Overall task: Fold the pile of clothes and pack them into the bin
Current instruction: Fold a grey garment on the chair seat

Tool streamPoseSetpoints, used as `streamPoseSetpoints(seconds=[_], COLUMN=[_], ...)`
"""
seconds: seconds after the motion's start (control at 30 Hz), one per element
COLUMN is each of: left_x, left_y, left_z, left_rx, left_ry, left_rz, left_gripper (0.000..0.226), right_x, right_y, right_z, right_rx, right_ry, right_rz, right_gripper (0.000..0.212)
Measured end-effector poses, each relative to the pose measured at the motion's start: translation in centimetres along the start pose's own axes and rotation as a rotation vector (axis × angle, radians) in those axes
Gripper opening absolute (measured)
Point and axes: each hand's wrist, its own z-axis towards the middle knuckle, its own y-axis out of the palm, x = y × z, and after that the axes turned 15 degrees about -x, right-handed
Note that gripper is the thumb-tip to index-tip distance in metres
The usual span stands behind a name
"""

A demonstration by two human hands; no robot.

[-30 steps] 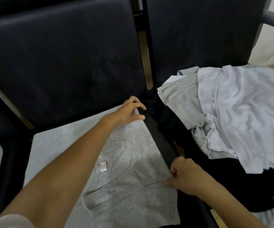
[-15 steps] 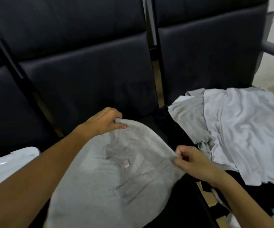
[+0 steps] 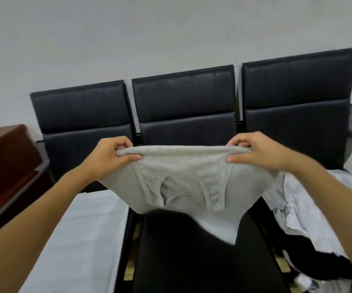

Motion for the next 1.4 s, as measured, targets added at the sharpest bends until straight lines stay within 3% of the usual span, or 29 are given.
streamPoseSetpoints(seconds=[0.17,0.33,0.53,0.7,0.87,1.0,1.1,1.27,1.4], left_x=[3.7,4.0,-2.8,-9.7,-15.6,-18.6,-20.0,-20.1,-19.1], left_y=[-4.4,-4.9,0.4,8.0,14.1,16.9,17.8,17.2,17.9], left_z=[-7.4,-9.5,-5.2,0.2,5.0,8.0,9.6,10.6,8.3], left_rx=[-0.020,-0.031,-0.216,-0.362,-0.380,-0.341,-0.263,-0.087,0.007], left_ry=[-0.001,0.002,-0.193,-0.255,-0.269,-0.311,-0.311,-0.241,-0.054], left_rz=[0.001,-0.026,0.025,0.090,0.252,0.430,0.500,0.536,0.546], left_gripper=[0.013,0.019,0.046,0.031,0.032,0.034,0.035,0.032,0.030], right_x=[-7.4,-8.8,-2.1,7.2,16.2,19.4,20.5,20.1,19.3], right_y=[-3.8,-4.3,-1.1,4.1,9.3,11.4,11.7,11.1,12.3], right_z=[-5.3,-5.9,0.0,7.0,12.6,15.2,16.3,16.4,14.2], right_rx=[-0.115,-0.154,-0.275,-0.386,-0.263,-0.127,-0.017,0.130,0.089], right_ry=[-0.025,-0.013,0.157,0.248,0.306,0.369,0.365,0.225,0.057], right_rz=[-0.118,-0.132,-0.189,-0.192,-0.176,-0.203,-0.240,-0.258,-0.278], right_gripper=[0.023,0.022,0.026,0.021,0.017,0.011,0.019,0.020,0.011])
